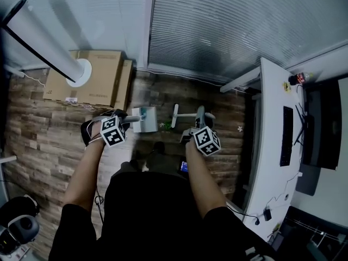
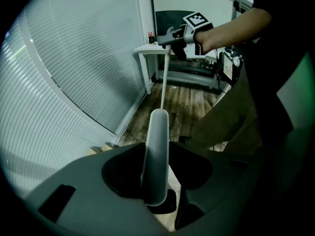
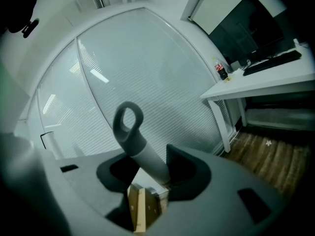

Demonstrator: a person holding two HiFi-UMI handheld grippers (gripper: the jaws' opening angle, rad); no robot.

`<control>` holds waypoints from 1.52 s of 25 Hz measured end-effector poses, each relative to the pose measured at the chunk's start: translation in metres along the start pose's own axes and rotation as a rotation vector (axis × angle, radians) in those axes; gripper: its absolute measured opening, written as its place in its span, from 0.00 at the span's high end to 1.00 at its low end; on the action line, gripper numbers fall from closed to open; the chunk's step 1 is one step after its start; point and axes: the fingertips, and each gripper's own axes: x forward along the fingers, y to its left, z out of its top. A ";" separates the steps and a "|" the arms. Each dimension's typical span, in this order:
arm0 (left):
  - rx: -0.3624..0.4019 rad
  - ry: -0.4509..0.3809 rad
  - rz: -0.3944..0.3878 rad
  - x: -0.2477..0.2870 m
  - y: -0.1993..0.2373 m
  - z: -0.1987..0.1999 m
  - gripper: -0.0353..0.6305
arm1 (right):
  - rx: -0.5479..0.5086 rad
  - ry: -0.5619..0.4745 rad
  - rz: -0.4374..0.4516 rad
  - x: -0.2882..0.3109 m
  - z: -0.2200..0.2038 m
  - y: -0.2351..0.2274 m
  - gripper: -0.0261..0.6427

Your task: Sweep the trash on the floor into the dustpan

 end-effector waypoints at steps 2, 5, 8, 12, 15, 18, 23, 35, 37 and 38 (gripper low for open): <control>0.002 -0.006 -0.001 0.001 0.000 -0.002 0.74 | 0.011 0.007 0.013 0.001 -0.009 0.014 0.74; 0.001 -0.012 -0.007 0.000 -0.001 -0.005 0.74 | 0.035 0.012 0.031 0.001 -0.023 0.036 0.73; 0.003 -0.016 -0.013 -0.001 -0.003 -0.008 0.75 | 0.069 0.020 0.053 -0.001 -0.036 0.059 0.73; 0.014 -0.023 -0.021 -0.001 -0.004 -0.009 0.75 | 0.134 0.026 0.076 -0.003 -0.047 0.080 0.73; 0.012 -0.030 -0.027 -0.002 -0.004 -0.008 0.75 | 0.171 0.035 0.094 -0.005 -0.058 0.091 0.73; 0.015 -0.030 -0.034 -0.001 -0.005 -0.009 0.75 | 0.193 0.042 0.106 -0.013 -0.066 0.092 0.73; 0.020 -0.034 -0.043 -0.001 -0.003 -0.011 0.75 | 0.255 0.028 0.096 -0.024 -0.052 0.080 0.72; -0.006 -0.041 -0.056 -0.003 -0.001 -0.017 0.76 | 0.314 0.004 0.137 -0.065 0.004 0.046 0.72; -0.007 -0.038 -0.051 -0.004 -0.001 -0.017 0.76 | 0.312 0.006 0.146 -0.070 0.008 0.043 0.72; -0.007 -0.036 -0.048 -0.005 -0.002 -0.017 0.76 | 0.310 0.008 0.156 -0.073 0.010 0.043 0.72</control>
